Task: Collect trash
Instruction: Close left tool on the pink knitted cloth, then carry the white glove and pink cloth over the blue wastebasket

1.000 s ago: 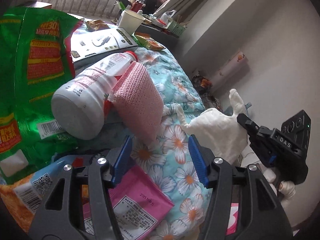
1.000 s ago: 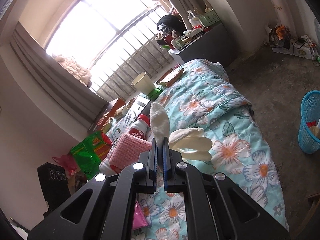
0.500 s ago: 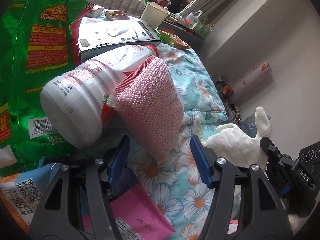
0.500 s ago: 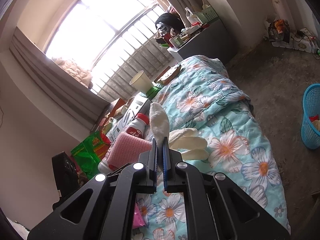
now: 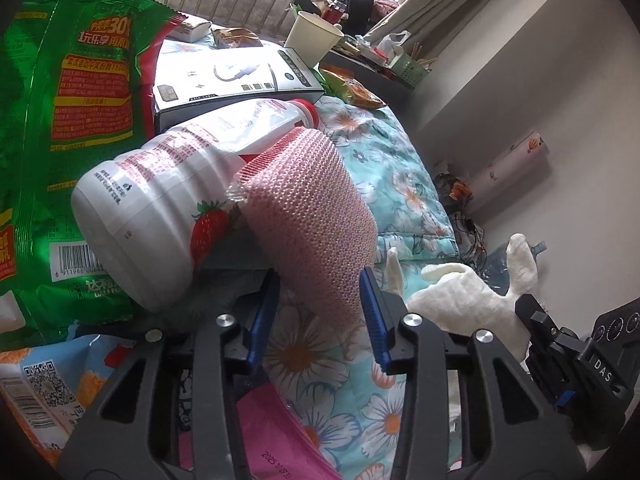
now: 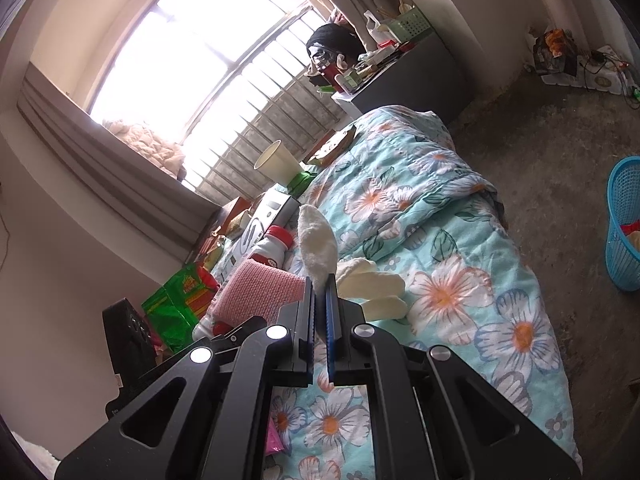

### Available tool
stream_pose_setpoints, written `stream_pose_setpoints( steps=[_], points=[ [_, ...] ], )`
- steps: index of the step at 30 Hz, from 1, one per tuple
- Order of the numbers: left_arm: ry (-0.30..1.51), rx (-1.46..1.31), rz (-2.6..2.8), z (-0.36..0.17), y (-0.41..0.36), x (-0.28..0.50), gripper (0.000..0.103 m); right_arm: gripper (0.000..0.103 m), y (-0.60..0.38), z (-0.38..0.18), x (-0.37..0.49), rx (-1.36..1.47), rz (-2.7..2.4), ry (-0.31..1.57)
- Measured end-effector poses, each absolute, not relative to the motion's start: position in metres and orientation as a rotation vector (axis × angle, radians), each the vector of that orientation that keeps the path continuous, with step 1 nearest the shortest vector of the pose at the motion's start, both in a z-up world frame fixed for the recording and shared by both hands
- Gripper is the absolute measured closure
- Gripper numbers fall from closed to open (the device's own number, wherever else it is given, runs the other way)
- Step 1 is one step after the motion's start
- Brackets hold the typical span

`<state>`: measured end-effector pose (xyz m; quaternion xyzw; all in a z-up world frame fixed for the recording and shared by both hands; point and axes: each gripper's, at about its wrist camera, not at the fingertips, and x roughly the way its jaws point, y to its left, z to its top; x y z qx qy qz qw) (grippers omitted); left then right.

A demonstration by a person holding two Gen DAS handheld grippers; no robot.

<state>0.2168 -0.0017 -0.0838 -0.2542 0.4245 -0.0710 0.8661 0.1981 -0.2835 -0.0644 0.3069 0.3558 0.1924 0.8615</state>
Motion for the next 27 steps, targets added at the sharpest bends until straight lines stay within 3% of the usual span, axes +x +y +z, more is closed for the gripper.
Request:
stream_pose_setpoints(
  steps=[7,27],
  points=[
    [0.876,-0.531,-0.178,-0.083,-0.002,0.215,0.075,0.098,-0.284,-0.065,0.198,0.646,0.399,0.748],
    [0.739,-0.474,-0.289,-0.043,0.003,0.185,0.081,0.098,-0.284,-0.027,0.173,0.607,0.351,0.658]
  ],
)
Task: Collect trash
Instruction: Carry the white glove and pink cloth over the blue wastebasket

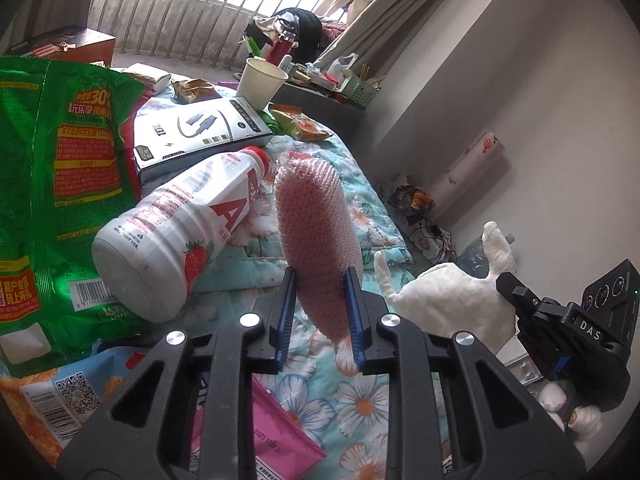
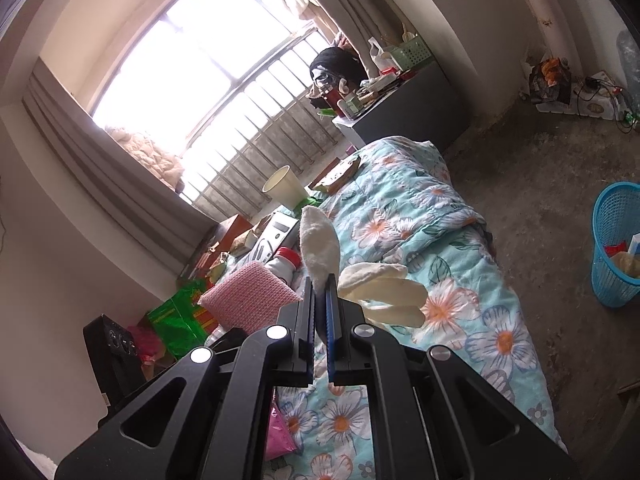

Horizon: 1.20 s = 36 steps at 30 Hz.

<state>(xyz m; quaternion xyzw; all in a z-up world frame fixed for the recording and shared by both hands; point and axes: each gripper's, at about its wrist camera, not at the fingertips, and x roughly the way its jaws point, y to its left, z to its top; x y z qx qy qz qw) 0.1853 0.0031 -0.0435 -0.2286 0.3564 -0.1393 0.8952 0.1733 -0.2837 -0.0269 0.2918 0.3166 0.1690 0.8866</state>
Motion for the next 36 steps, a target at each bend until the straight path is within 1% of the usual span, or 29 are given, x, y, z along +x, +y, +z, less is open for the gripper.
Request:
stream_pose_setpoints(
  steps=[9,17,29,36],
  points=[
    [0.677,-0.435,-0.328,-0.017,0.006,0.173,0.082,0.098,-0.292,-0.018,0.156,0.635,0.342,0.596],
    [0.636,-0.371,-0.389,0.008,-0.025,0.165,0.082,0.098,-0.319,-0.003,0.136,0.664,0.335,0.507],
    [0.642,-0.246,-0.606,0.035,-0.132,0.190,0.082,0.098,-0.400,0.003,0.106,0.736,0.216,0.382],
    [0.699,-0.157,-0.739,0.032,-0.223,0.218,0.082,0.098,-0.469,-0.003,0.103,0.767,0.109,0.354]
  ],
)
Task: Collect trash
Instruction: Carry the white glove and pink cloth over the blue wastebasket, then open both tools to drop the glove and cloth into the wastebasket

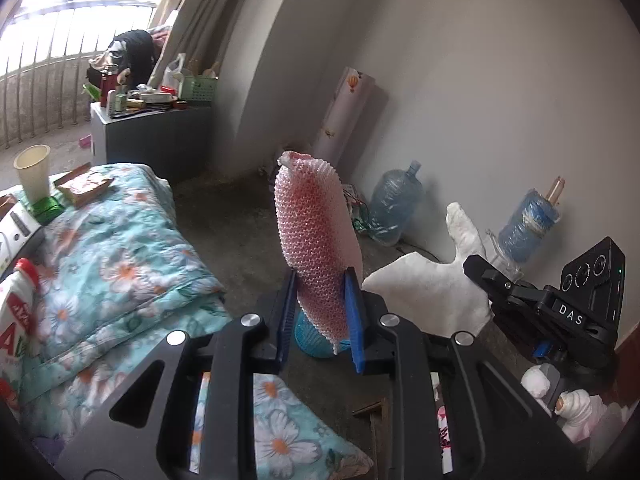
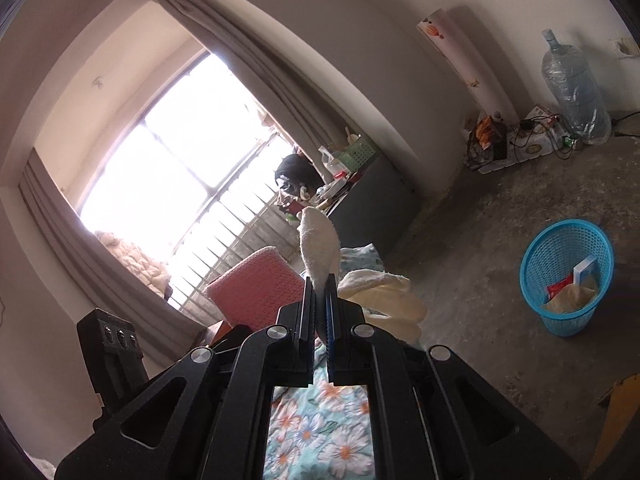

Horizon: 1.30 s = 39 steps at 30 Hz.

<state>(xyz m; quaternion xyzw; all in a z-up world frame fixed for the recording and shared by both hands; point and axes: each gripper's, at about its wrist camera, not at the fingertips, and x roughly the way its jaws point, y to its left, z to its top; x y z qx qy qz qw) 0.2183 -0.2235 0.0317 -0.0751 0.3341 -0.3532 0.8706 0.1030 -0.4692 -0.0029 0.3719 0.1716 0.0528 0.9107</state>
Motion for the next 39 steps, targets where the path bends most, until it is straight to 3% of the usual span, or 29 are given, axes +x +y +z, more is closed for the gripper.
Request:
stream_pose_setpoints(
  steps=[6,13,22,25,28,39],
  points=[
    [0.817,-0.021,-0.837,-0.001,-0.316,0.243,0.082,0.098,-0.548,-0.030,0.123,0.779,-0.022,0.432],
    [1.021,0.147,-0.877,-0.073,-0.423,0.282,0.082,0.098,-0.625,-0.103,0.176,0.823,-0.157,0.638],
    [1.095,0.291,-0.825,-0.146,-0.519,0.337,0.081,0.098,-0.696,-0.173,0.246,0.868,-0.240,0.774],
    [1.082,0.291,-0.814,-0.160,-0.542,0.355,0.075,0.092,-0.714,-0.193,0.263,0.897,-0.263,0.794],
    [1.038,0.299,-0.759,-0.167,-0.558,0.367,0.066,0.058,-0.722,-0.213,0.273,0.883,-0.336,0.840],
    [0.936,0.217,-0.813,-0.117,-0.531,0.345,0.064,0.057,-0.685,-0.217,0.220,0.971,-0.371,0.667]
  ],
)
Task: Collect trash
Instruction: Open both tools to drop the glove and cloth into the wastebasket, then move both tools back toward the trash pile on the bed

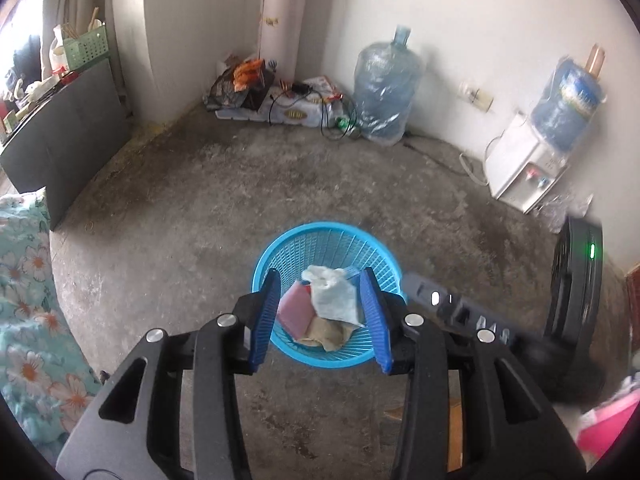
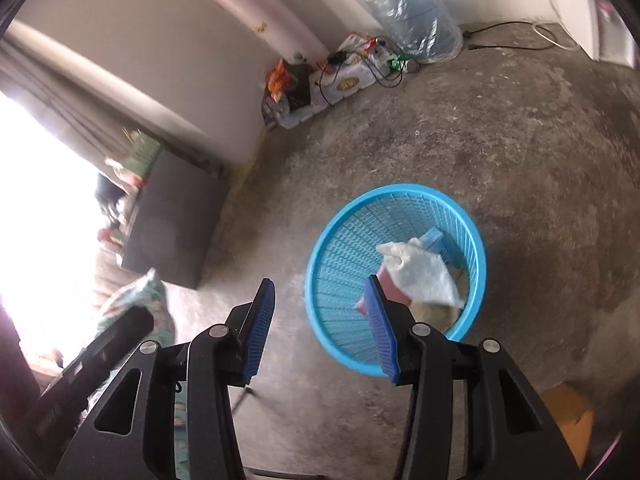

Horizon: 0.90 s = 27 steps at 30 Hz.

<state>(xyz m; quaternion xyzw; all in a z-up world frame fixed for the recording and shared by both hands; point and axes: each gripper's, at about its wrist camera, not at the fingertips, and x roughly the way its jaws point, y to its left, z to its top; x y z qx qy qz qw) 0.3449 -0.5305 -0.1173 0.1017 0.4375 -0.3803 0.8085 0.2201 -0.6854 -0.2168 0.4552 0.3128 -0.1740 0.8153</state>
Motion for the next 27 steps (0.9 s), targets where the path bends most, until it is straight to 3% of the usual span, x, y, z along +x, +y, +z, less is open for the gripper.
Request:
stream_pose_setpoints(
  steps=[7,14,23,27],
  points=[
    [0.840,0.184,-0.906,-0.038,-0.462,0.305,0.054,0.057,-0.615,-0.175,0.166,0.907,-0.386,0.604],
    [0.670,0.121,-0.887,0.053,-0.350,0.249,0.032,0.036,-0.536,-0.109,0.129,0.653,-0.358,0.600],
    [0.555,0.000,-0.755,0.102,-0.205,0.185,0.020,0.020,-0.440,-0.029,0.102,0.438,-0.212,0.498],
    [0.538,-0.028,-0.650,0.105,-0.149,0.167,0.020,0.015,-0.399,-0.009,0.103,0.374,-0.144,0.480]
  ],
)
